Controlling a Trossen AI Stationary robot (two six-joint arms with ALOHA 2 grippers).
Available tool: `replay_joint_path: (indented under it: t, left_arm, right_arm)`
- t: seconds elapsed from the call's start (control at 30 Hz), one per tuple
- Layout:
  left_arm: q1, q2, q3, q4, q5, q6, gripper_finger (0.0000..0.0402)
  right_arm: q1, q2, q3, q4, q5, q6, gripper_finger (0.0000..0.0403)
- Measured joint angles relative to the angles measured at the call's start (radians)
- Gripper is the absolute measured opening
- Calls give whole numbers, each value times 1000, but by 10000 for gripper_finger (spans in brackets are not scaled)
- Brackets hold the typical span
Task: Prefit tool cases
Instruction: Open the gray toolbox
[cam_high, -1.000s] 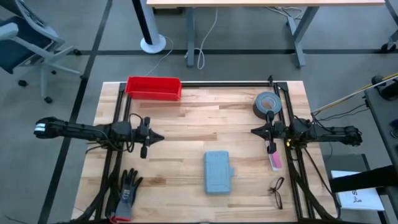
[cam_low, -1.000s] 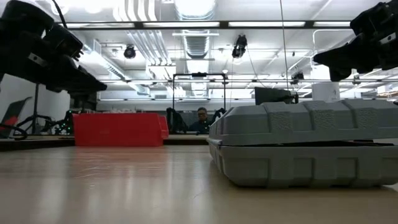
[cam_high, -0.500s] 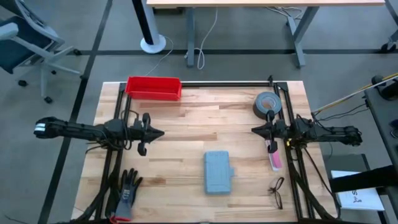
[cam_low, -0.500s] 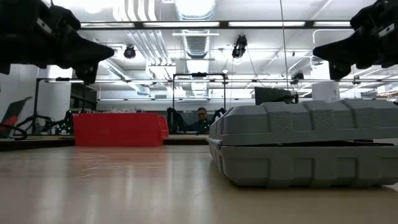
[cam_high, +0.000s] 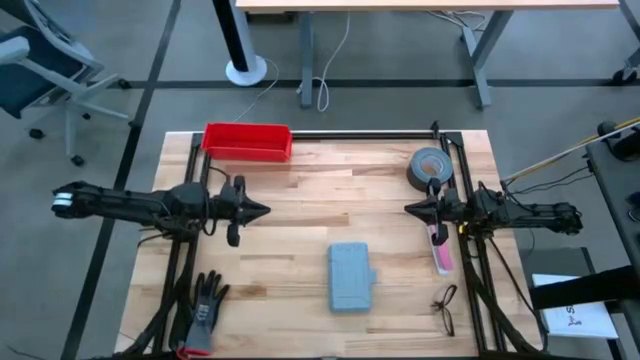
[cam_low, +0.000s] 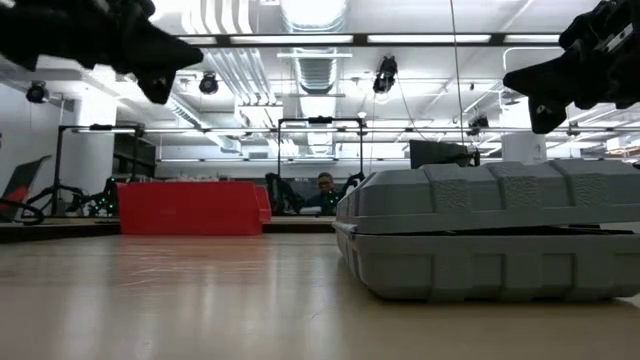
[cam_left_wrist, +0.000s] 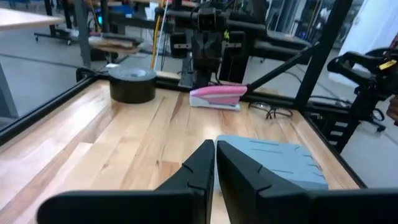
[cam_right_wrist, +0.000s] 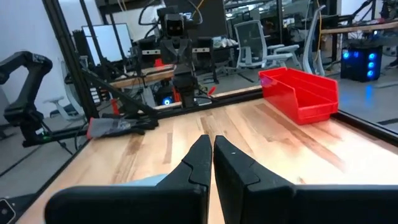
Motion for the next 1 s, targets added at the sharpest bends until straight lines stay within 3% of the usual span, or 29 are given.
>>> replay_joint_path:
  t: [0.43, 0.7, 1.0]
  left_arm:
    - [0, 188, 223, -90, 0, 12, 23]
    - [2, 256, 268, -96, 0, -27, 23]
    - [3, 301, 345, -210, -52, -31, 23]
  right_arm:
    - [0, 0, 18, -15, 0, 13, 0]
    - [0, 61, 233, -199, 0, -55, 0]
    - [0, 284, 450, -301, 1, -132, 0]
